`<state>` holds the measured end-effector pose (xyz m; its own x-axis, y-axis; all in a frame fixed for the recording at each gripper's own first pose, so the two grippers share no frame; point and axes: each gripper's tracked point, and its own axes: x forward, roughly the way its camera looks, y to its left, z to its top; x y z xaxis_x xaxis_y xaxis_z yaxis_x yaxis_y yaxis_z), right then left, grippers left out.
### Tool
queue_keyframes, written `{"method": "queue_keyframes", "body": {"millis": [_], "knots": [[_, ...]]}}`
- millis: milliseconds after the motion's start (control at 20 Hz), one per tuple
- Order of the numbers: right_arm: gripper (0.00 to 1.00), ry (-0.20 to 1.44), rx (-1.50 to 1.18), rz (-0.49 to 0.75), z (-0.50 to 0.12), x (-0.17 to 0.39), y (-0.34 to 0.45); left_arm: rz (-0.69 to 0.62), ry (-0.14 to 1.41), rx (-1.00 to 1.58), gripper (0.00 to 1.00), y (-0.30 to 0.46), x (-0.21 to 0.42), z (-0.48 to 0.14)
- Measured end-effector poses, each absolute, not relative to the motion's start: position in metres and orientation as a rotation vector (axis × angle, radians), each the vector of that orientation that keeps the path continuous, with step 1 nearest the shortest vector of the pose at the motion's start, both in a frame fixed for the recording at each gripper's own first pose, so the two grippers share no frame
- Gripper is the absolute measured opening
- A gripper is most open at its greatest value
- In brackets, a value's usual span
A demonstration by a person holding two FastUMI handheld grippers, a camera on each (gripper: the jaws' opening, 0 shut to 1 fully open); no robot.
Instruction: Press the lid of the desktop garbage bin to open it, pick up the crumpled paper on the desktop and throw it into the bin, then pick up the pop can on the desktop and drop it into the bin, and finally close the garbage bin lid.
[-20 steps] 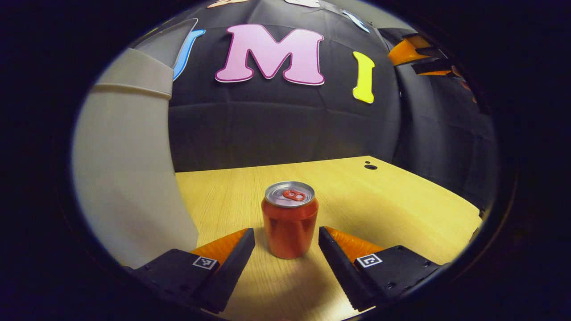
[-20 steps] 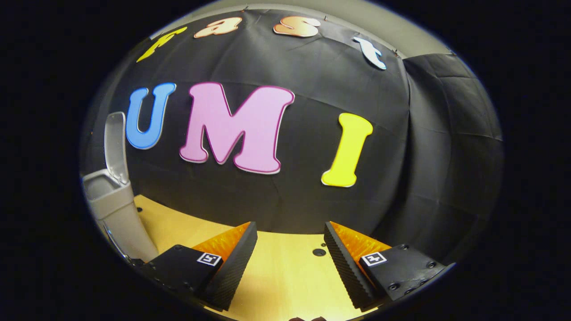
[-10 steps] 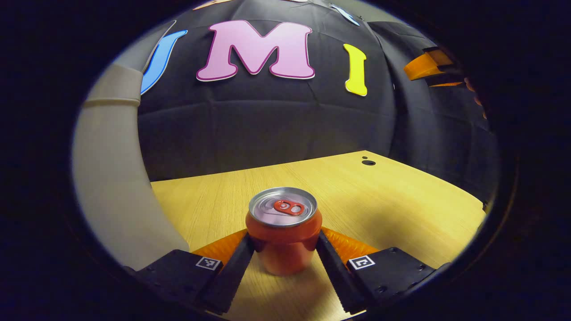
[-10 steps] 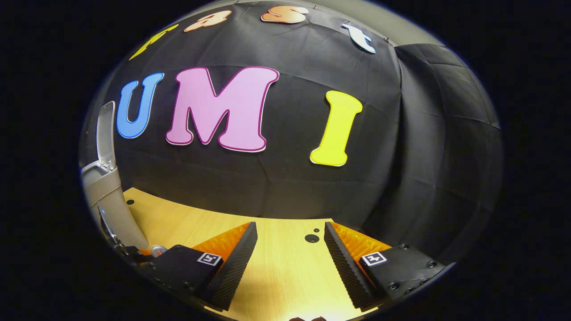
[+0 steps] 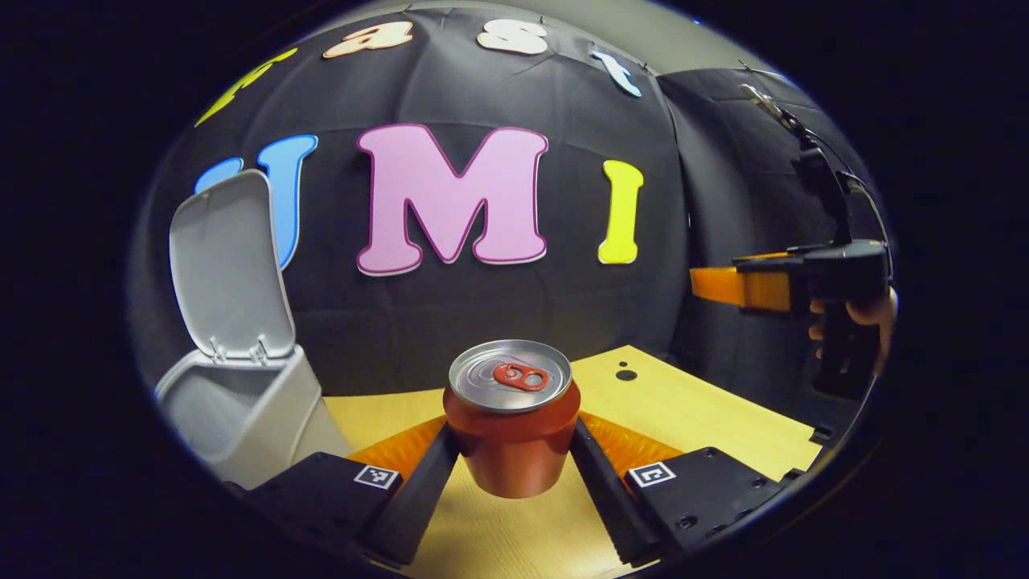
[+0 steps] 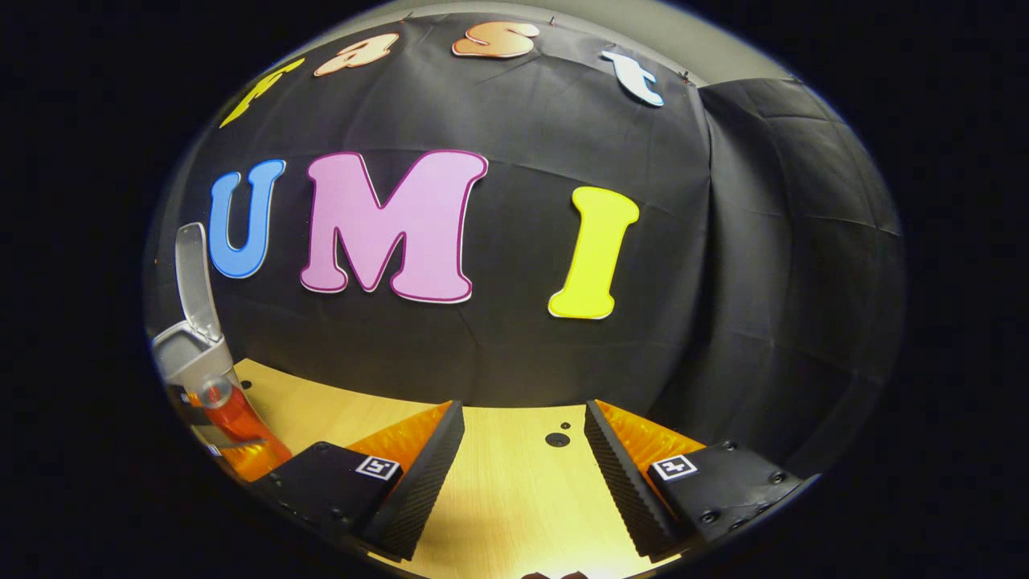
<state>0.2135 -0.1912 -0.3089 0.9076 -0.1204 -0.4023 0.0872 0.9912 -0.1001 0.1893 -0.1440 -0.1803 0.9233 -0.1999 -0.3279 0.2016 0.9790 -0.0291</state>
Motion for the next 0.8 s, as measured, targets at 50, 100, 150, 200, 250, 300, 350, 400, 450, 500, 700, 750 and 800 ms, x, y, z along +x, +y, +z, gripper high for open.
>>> {"method": "queue_keyframes", "body": {"millis": [50,100,150,200,250,300,350,400,450,500,700,750,800], "knots": [[0.97,0.412,-0.076,-0.108,-0.300,0.212,-0.192,-0.198,0.314,0.007,0.88,-0.138,0.192,-0.163],[0.97,0.409,-0.067,-0.105,-0.293,0.209,-0.190,-0.190,0.290,0.010,0.88,-0.130,0.194,-0.144],[0.97,0.403,-0.061,-0.101,-0.284,0.208,-0.188,-0.173,0.267,0.015,0.88,-0.120,0.197,-0.127],[0.97,0.393,-0.061,-0.100,-0.275,0.206,-0.187,-0.152,0.249,0.025,0.88,-0.108,0.200,-0.113],[0.97,0.383,-0.062,-0.101,-0.267,0.204,-0.185,-0.127,0.232,0.037,0.88,-0.092,0.199,-0.101],[0.97,0.374,-0.062,-0.099,-0.260,0.203,-0.184,-0.097,0.220,0.056,0.88,-0.075,0.200,-0.091],[0.97,0.368,-0.062,-0.096,-0.252,0.202,-0.181,-0.061,0.226,0.085,0.88,-0.056,0.198,-0.090],[0.97,0.362,-0.061,-0.092,-0.245,0.201,-0.178,-0.012,0.224,0.114,0.88,-0.033,0.197,-0.089],[0.97,0.353,-0.058,-0.089,-0.237,0.199,-0.175,0.028,0.231,0.123,0.88,-0.014,0.194,-0.089],[0.97,0.344,-0.054,-0.085,-0.229,0.198,-0.172,0.059,0.240,0.123,0.88,0.001,0.189,-0.091],[0.97,0.336,-0.054,-0.068,-0.211,0.189,-0.163,0.167,0.303,0.189,0.88,0.070,0.175,-0.114],[0.97,0.333,-0.055,-0.058,-0.208,0.186,-0.159,0.180,0.325,0.184,0.88,0.082,0.173,-0.120],[0.97,0.330,-0.061,-0.052,-0.205,0.184,-0.157,0.189,0.343,0.172,0.88,0.092,0.170,-0.128]]}}
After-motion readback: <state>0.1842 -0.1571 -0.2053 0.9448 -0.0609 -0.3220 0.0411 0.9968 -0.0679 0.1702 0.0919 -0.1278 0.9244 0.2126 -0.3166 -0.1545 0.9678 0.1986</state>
